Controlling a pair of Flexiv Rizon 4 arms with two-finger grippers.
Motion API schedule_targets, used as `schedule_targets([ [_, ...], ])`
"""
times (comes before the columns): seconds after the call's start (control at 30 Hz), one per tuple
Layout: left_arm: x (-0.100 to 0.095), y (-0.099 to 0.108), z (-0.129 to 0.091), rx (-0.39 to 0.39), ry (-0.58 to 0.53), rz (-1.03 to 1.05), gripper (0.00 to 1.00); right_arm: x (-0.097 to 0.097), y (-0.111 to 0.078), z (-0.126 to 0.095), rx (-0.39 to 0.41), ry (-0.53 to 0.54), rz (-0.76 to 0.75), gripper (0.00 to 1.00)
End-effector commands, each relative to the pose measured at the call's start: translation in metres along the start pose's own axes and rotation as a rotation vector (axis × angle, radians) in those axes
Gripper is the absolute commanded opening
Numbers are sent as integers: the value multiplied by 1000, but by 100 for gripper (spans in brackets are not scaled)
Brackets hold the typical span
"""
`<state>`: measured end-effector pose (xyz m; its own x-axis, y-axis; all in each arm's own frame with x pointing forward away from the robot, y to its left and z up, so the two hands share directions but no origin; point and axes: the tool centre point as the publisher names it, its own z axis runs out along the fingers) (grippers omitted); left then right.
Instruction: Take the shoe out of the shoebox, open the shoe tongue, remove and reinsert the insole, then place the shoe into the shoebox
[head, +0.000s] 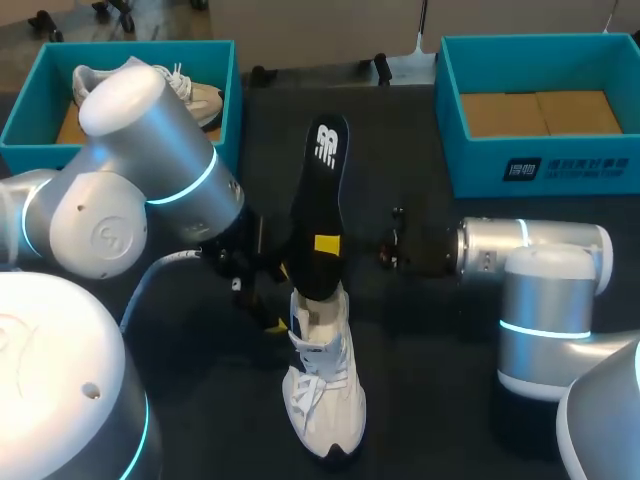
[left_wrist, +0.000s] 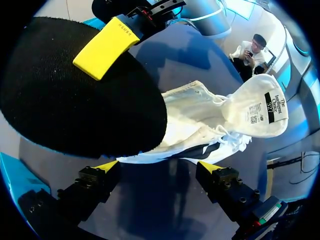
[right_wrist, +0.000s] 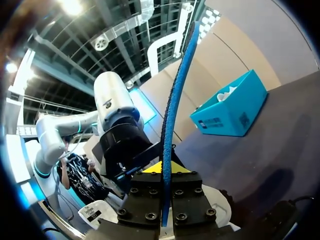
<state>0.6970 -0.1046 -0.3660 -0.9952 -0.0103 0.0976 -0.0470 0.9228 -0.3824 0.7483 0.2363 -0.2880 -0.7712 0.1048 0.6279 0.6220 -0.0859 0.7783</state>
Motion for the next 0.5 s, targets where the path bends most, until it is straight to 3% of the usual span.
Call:
schedule_targets([
  [0.03, 0, 0, 1, 0, 0, 1, 100, 0, -3, 3, -8, -10, -2, 0],
  [0.5, 0, 0, 1, 0, 0, 1, 100, -2, -6, -5, -12, 8, -18, 0],
])
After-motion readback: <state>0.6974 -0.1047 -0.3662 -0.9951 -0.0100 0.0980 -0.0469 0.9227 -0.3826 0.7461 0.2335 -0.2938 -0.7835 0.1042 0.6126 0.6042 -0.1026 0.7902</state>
